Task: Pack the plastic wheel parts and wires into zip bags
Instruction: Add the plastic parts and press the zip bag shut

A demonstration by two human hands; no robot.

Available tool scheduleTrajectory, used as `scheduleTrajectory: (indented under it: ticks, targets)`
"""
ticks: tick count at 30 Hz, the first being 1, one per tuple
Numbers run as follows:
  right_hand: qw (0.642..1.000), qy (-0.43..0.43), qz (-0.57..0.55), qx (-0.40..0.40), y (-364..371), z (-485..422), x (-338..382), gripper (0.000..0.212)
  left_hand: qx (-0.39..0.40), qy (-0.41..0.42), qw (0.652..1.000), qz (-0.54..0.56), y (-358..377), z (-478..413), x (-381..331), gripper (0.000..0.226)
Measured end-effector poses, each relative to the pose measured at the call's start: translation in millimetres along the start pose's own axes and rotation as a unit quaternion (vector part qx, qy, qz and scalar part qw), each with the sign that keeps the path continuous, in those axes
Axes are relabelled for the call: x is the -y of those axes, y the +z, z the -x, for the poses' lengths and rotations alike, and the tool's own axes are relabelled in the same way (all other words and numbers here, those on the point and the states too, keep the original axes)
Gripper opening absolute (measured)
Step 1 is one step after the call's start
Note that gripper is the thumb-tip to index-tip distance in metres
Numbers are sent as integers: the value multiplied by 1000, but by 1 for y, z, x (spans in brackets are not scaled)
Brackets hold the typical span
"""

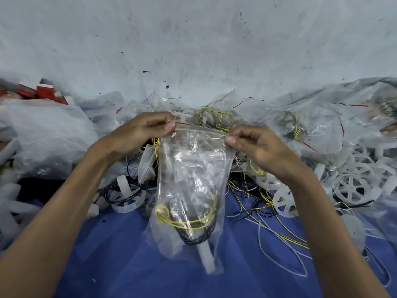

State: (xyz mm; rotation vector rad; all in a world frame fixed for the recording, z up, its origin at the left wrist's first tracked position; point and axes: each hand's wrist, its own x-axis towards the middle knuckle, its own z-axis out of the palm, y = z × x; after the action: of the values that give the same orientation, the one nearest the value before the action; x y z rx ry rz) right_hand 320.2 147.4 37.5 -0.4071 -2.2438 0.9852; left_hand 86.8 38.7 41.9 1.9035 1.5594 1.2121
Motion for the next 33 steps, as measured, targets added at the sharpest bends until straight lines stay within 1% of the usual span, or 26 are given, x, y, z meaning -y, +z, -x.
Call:
scheduleTrajectory:
  ticks: [2,3,4,6,7,8,10,11,12,13,15,16,18,19,21,22,25,27,29,30,32,33]
  targets:
    - [997,8,78,15,-5,1,-6,19,-30,29,999,-18,4,-2,-2,29]
    - [995,11,89,31,-8,2,-7,20,-52,63,996,-30,5,-4,-6,25]
    - [997,18,67,37,-11,3,-8,18,-74,104,990,-53,5,-5,-10,19]
    - [999,19,-35,-5,-19,6,-6,12,-105,173,974,-99,0,-8,-15,16]
    - [997,7,-65,-34,-23,7,-5,11,-107,172,973,-111,-2,-9,-13,18]
    - [996,-1,-70,-52,-25,8,-4,12,-93,139,979,-116,-5,-9,-9,21]
    - [998,15,-46,-43,-23,8,-3,12,-4,21,992,-125,-6,-8,1,26]
    - [999,26,-26,-32,-20,8,-3,11,32,-9,992,-124,-7,-6,4,25]
    - [999,23,-5,-39,-19,8,-2,12,35,1,993,-110,-7,-7,4,22]
    - [998,2,10,-67,-18,6,0,14,-1,31,996,-87,-8,-6,0,20]
    - [989,-52,8,-140,-20,4,4,18,-100,93,990,-38,-11,-8,-8,14]
    - [985,-64,8,-159,-20,2,4,19,-124,99,987,-29,-11,-10,-8,13]
    - [984,-58,35,-163,-18,2,0,22,-148,76,985,-48,-5,-10,-8,16]
    - [982,-61,33,-174,-16,1,-2,23,-172,87,980,-56,-3,-10,-7,15]
    - [972,-80,-23,-220,-16,-1,-4,25,-214,133,967,-37,-3,-12,-9,18]
    - [967,-84,-46,-236,-18,-2,-3,25,-217,133,967,-25,-4,-13,-11,21]
    - [967,-73,-52,-237,-18,-1,-3,29,-221,83,971,-38,0,-14,-10,31]
    - [958,-94,-72,-263,-20,0,-1,32,-248,110,962,-32,-1,-14,-15,36]
    - [948,-107,-113,-279,-27,1,0,30,-242,125,962,-5,-6,-12,-22,33]
    - [950,-92,-121,-274,-30,1,0,27,-229,107,968,1,-6,-12,-22,29]
    - [965,-21,-107,-237,-31,3,-6,20,-197,33,980,-10,-3,-12,-15,23]
    - [970,12,-103,-220,-30,3,-10,18,-186,1,982,-12,1,-12,-11,24]
